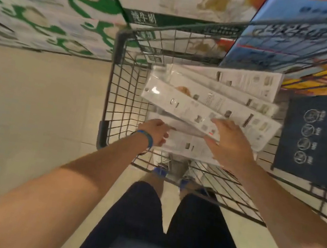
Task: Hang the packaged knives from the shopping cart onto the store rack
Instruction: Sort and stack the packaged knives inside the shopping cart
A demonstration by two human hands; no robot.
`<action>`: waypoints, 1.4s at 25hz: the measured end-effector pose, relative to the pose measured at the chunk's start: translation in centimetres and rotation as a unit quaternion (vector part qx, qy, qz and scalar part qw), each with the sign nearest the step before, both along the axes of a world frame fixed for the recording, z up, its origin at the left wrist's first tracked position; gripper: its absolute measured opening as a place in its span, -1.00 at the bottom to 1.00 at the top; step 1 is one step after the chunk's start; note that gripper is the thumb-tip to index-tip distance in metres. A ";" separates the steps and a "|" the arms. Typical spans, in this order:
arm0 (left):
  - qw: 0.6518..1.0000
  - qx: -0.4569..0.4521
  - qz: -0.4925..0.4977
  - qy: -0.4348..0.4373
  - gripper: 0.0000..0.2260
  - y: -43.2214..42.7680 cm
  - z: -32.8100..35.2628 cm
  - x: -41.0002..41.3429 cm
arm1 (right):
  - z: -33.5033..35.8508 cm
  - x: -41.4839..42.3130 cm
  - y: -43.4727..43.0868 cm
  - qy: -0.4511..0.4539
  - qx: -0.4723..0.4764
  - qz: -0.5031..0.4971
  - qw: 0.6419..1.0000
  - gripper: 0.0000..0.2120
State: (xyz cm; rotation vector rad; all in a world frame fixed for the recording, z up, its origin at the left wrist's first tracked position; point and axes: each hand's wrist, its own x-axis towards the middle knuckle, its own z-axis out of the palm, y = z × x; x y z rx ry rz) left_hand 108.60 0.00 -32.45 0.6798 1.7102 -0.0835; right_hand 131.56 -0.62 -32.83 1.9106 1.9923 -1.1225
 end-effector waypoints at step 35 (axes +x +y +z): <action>0.862 -0.022 0.468 -0.192 -0.71 2.5 -3.1 6.5 | -0.6 4.9 9.6 0.056 -0.047 0.011 0.997 -0.39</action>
